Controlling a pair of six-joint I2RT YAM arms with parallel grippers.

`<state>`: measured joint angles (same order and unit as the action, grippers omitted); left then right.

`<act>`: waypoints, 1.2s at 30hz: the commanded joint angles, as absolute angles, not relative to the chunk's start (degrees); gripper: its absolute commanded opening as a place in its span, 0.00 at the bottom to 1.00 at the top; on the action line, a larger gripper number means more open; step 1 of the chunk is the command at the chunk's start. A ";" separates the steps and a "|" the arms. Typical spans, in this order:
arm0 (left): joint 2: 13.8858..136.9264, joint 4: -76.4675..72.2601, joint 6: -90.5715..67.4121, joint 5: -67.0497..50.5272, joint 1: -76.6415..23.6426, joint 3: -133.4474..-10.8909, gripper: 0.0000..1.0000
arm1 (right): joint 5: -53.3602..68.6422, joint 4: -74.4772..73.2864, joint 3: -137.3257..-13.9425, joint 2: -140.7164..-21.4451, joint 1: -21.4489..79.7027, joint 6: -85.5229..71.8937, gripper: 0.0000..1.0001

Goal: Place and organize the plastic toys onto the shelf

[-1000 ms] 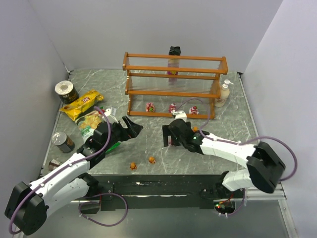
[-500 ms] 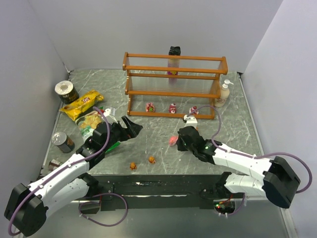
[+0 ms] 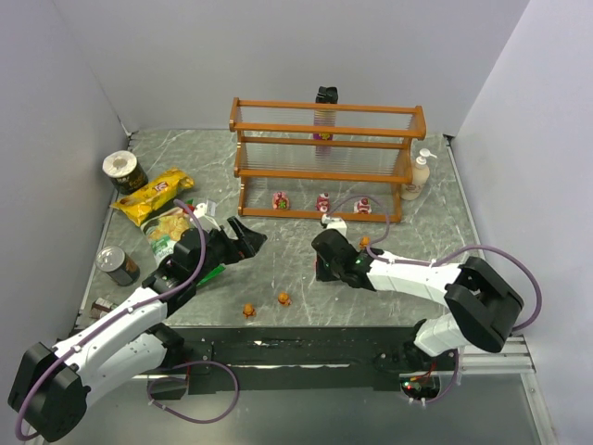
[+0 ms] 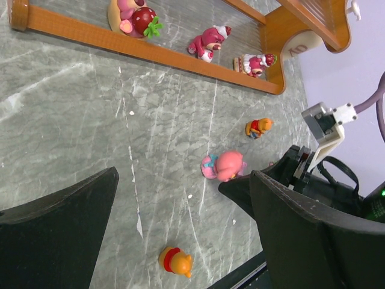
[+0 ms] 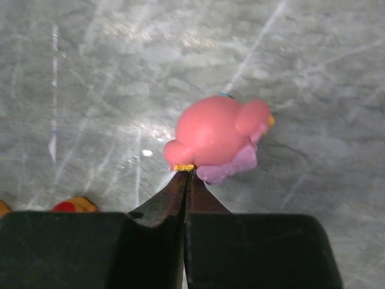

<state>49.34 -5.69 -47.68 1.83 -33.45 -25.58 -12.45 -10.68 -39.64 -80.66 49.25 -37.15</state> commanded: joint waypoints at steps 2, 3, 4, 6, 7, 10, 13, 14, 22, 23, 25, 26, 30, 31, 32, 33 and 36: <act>49.13 -6.24 -47.20 2.72 -33.22 -25.58 0.96 | -12.13 -7.65 -44.29 -82.70 49.66 -36.39 0.00; 49.04 -6.24 -47.20 2.81 -33.22 -25.58 0.96 | -12.30 -7.91 -44.64 -83.05 49.66 -36.39 0.00; 48.96 -6.15 -47.20 2.90 -33.22 -25.58 0.96 | -12.22 -7.91 -45.00 -83.67 49.48 -36.21 0.00; 48.69 -6.07 -47.20 2.99 -33.22 -25.49 0.96 | -11.69 -7.47 -45.26 -84.20 49.66 -36.39 0.00; 48.60 -6.06 -47.28 2.99 -33.22 -25.49 0.96 | -11.43 -7.47 -45.26 -84.29 49.66 -36.39 0.00; 48.43 -5.98 -47.29 2.99 -33.22 -25.31 0.96 | -10.37 -7.21 -44.74 -83.15 49.66 -36.12 0.00; 48.34 -6.06 -47.37 2.90 -33.22 -25.05 0.96 | -9.93 -6.50 -42.81 -79.91 49.83 -35.86 0.06; 48.25 -6.06 -47.37 2.90 -33.22 -25.05 0.96 | -10.45 -6.59 -41.85 -78.85 50.27 -35.77 0.09; 48.78 -6.33 -47.37 2.72 -33.22 -25.14 0.96 | -23.19 -7.32 -39.47 -73.75 55.46 -36.56 0.48; 48.87 -6.33 -47.37 2.64 -33.22 -25.14 0.96 | -25.29 -5.99 -37.46 -73.48 55.72 -36.82 0.54; 48.87 -6.33 -47.37 2.72 -33.22 -25.05 0.96 | -27.32 -2.74 -35.26 -72.60 56.42 -36.83 0.69; 48.87 -6.33 -47.37 2.72 -33.22 -25.05 0.96 | -29.94 1.28 -32.89 -72.34 56.60 -36.74 0.74; 49.39 -6.94 -47.37 2.55 -33.22 -25.05 0.96 | -34.35 10.62 -28.22 -72.86 56.60 -33.93 0.93; 49.57 -6.94 -47.29 2.55 -33.22 -24.96 0.96 | -35.24 12.29 -27.69 -73.91 56.69 -32.88 0.95; 49.74 -7.03 -47.37 2.46 -33.22 -25.05 0.96 | -35.94 14.04 -26.90 -74.52 56.69 -31.57 0.98; 50.01 -7.03 -47.29 2.46 -33.22 -25.14 0.96 | -36.30 18.50 -26.55 -75.31 56.60 -30.25 0.98; 50.36 -7.03 -47.29 2.55 -33.22 -25.14 0.96 | -36.13 28.95 -24.18 -78.22 56.69 -25.24 1.00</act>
